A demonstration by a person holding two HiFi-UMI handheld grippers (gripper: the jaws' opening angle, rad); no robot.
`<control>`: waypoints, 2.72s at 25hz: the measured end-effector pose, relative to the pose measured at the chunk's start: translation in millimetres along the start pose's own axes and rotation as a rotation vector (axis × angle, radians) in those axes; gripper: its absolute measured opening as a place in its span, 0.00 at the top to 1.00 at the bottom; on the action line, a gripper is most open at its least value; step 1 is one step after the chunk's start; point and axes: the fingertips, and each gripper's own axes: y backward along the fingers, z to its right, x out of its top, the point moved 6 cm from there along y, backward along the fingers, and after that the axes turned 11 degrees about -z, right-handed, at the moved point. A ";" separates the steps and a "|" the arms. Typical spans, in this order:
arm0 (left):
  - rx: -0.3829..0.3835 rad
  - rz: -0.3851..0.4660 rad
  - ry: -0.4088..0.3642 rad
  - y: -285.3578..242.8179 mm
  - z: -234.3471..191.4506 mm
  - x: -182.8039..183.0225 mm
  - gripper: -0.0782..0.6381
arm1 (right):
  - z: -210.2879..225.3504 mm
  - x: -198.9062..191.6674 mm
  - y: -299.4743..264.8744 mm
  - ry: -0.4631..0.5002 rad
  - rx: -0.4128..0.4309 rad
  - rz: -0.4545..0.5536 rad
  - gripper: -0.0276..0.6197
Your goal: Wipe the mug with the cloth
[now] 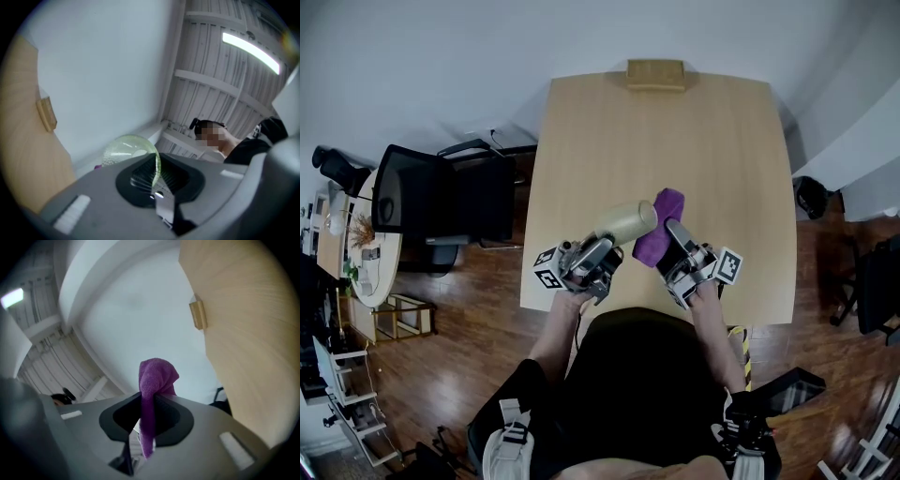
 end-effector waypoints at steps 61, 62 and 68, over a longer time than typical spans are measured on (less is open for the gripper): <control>-0.232 -0.483 0.147 -32.7 34.6 -55.7 0.83 | -4.9 -21.9 -9.2 0.264 0.090 -0.420 0.86; -0.212 -0.500 0.143 -30.6 32.6 -57.5 0.83 | -1.3 -20.3 -7.1 0.285 0.038 -0.426 0.86; -0.090 -0.526 0.098 -3.6 23.7 -43.5 0.83 | -45.9 16.3 18.2 0.377 0.140 -0.296 0.86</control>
